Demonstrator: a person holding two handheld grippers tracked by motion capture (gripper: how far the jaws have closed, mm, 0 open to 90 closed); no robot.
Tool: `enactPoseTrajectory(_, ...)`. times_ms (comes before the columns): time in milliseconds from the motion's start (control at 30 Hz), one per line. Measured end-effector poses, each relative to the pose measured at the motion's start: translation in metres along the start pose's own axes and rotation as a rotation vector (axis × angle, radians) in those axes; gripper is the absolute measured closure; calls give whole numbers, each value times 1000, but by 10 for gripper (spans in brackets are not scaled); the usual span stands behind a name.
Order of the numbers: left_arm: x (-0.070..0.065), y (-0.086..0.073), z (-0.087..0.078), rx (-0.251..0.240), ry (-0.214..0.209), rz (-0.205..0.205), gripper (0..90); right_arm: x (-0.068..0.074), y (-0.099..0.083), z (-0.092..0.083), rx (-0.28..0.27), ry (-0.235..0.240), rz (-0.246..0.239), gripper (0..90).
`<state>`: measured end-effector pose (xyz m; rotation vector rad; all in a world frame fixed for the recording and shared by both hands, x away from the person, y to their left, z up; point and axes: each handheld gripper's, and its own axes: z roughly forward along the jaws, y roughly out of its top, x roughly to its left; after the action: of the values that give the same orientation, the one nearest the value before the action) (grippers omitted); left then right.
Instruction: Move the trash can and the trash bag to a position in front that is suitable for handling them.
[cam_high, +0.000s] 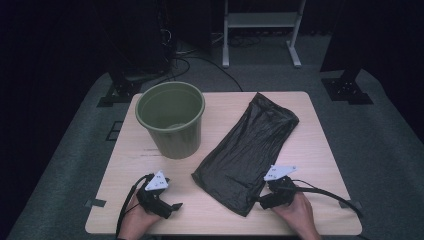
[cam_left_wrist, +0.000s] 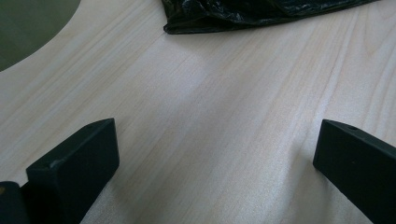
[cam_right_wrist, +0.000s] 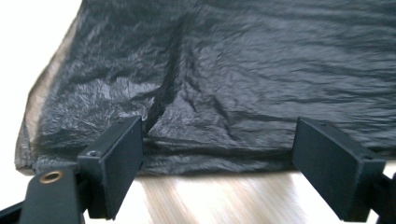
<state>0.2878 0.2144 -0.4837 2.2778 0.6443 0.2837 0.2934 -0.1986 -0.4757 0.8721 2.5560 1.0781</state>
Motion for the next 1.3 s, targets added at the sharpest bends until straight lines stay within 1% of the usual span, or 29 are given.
enactPoseTrajectory(67, 0, 0, 0, 1, 0, 1, 0, 0, -1, 5, 13, 19, 1, 198)
enactPoseTrajectory(100, 0, 0, 0, 1, 0, 1, 0, 1, -1, 6, 7, 5, -5, 232)
enactPoseTrajectory(133, 0, 0, 0, 0, 0, 0, 0, 1, -1, 5, 9, 1, -4, 283)
enactPoseTrajectory(167, 0, 0, 0, 0, 0, 0, 0, 0, 0, 3, 11, -5, -1, 351)
enactPoseTrajectory(200, 0, 0, 0, 0, 0, 0, 0, 0, -1, 3, 10, -9, 0, 388)
enactPoseTrajectory(267, 0, 0, 0, 1, 0, 1, 0, -1, -1, 1, 4, -13, 7, 532)
enactPoseTrajectory(333, 0, 0, 0, 0, 0, 0, 0, -1, -1, 0, 3, -11, 6, 646)
enactPoseTrajectory(367, 0, 0, 0, 1, 0, 1, 0, -1, -1, -1, 2, -9, 6, 721)
enactPoseTrajectory(400, 0, 0, 0, 1, 0, 1, 0, -1, -1, -1, 2, -9, 6, 721)
enactPoseTrajectory(433, 0, 0, 0, 1, 0, 1, 0, -1, -1, -1, 5, -2, 5, 845)
enactPoseTrajectory(467, 0, 0, 0, 1, 0, 1, 0, 0, -1, -1, 7, 3, 4, 874)
enactPoseTrajectory(600, 0, 0, 0, 0, 0, 0, 0, -1, -1, -2, 10, 10, -2, 883)
enactPoseTrajectory(800, 0, 0, 0, 1, 1, 0, 0, -2, -2, -9, 28, -2, -16, 883)
enactPoseTrajectory(867, 0, 0, 0, 1, 2, -1, 0, -4, -6, -14, 17, 19, 2, 883)
enactPoseTrajectory(967, 0, 0, 0, 1, 3, -2, 0, -9, -13, -23, 18, 11, 20, 882)
enactPoseTrajectory(1033, 0, 0, 0, 1, 5, -4, 0, -12, -19, -32, 8, 10, 33, 883)
enactPoseTrajectory(1133, 0, 0, 0, 1, 6, -5, 0, -16, -28, -44, 7, -6, 45, 883)
enactPoseTrajectory(1300, -1, 0, -1, 2, 10, -8, 0, -22, -43, -59, 29, -38, 68, 883)
